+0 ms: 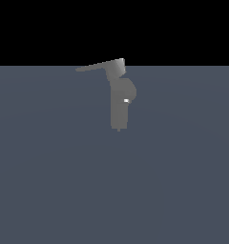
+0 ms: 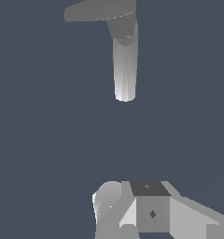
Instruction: Turn on the faucet by rotating a designated handle.
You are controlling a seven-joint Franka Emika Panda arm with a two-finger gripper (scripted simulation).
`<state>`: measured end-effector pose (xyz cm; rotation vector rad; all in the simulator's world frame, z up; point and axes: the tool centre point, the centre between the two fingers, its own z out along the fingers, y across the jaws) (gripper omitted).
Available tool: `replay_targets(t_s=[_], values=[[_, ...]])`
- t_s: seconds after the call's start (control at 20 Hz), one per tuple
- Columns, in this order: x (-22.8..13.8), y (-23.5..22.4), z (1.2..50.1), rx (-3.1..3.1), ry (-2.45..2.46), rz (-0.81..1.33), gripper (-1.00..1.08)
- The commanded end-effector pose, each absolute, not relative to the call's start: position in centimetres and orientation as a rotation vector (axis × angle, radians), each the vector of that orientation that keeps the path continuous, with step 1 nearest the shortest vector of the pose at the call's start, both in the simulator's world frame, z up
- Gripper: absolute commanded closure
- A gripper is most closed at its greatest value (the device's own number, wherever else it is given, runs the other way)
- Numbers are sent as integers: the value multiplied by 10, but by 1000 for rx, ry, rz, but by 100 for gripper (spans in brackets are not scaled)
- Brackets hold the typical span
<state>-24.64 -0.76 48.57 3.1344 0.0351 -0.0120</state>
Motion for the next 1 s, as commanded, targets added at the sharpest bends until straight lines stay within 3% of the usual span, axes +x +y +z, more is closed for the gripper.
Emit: replay_targets(t_s=[0.0,0.95], values=[[-246,-8,486,3134,35,-12,108],[-237,11,498,3139,22,36,108]])
